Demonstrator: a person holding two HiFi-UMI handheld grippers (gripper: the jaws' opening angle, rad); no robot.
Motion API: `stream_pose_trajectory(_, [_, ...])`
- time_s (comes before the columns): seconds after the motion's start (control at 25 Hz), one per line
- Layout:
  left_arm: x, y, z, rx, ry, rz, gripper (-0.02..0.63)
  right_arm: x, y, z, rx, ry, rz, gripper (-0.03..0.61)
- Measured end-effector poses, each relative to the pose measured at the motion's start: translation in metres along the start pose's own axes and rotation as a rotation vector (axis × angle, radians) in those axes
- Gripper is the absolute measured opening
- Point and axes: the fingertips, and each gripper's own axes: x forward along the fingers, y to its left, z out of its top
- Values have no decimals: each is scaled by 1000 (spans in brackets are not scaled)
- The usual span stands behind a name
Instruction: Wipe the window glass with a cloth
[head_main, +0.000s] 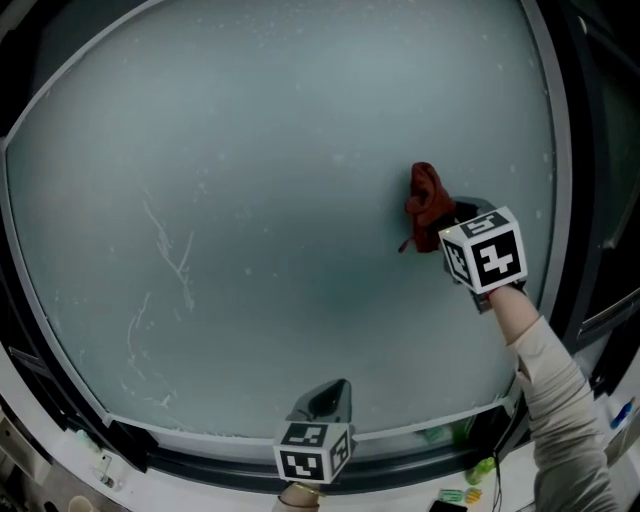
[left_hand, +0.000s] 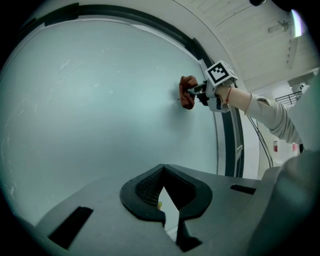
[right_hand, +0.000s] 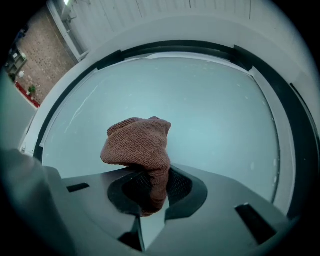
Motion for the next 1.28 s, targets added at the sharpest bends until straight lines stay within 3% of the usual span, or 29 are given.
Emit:
stream_pose_trajectory(0.64, [17, -25, -4, -10, 9, -49, 3, -40, -126, -78, 54, 137, -232, 48])
stream_pose_trajectory(1.04, [13, -23, -3, -1, 6, -42, 3, -44, -132, -88, 74, 150, -263, 48])
stream_pose_trajectory(1.28, [6, -19, -5, -7, 5, -30, 3, -58, -104, -71, 113, 64, -212, 48])
